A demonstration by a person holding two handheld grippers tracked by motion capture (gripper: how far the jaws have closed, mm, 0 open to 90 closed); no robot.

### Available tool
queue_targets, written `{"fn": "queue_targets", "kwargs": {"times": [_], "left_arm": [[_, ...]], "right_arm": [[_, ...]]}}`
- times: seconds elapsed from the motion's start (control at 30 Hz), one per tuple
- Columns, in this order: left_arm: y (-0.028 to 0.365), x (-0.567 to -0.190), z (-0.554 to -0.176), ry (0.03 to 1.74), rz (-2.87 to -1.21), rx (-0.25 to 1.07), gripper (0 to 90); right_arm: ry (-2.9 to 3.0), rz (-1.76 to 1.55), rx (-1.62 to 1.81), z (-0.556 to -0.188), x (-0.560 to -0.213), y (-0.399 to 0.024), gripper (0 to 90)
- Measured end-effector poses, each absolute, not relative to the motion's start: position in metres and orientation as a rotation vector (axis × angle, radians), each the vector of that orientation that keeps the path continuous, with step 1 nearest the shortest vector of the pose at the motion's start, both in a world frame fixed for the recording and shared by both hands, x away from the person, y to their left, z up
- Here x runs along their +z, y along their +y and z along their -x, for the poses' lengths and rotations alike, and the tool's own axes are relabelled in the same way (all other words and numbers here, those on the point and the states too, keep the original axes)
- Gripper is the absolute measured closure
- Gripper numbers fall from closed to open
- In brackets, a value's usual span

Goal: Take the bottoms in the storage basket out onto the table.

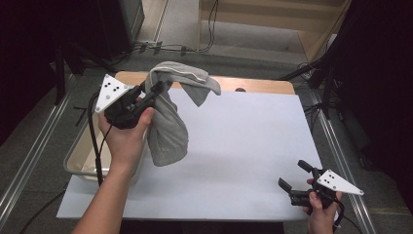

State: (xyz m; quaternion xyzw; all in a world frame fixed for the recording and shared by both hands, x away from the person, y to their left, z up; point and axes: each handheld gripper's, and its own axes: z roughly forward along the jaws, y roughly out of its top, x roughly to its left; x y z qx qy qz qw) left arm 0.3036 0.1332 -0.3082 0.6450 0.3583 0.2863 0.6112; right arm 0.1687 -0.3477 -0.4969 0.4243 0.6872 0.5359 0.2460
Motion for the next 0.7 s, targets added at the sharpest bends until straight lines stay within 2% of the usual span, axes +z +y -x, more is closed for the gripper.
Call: {"fn": "queue_targets", "kwargs": {"times": [0.7], "left_arm": [[0.084, -0.349, -0.301, 0.790, -1.589, 0.518, 68.8]], "right_arm": [[1.870, -1.162, 1.461, -0.169, -0.497, -0.350, 0.0]]}}
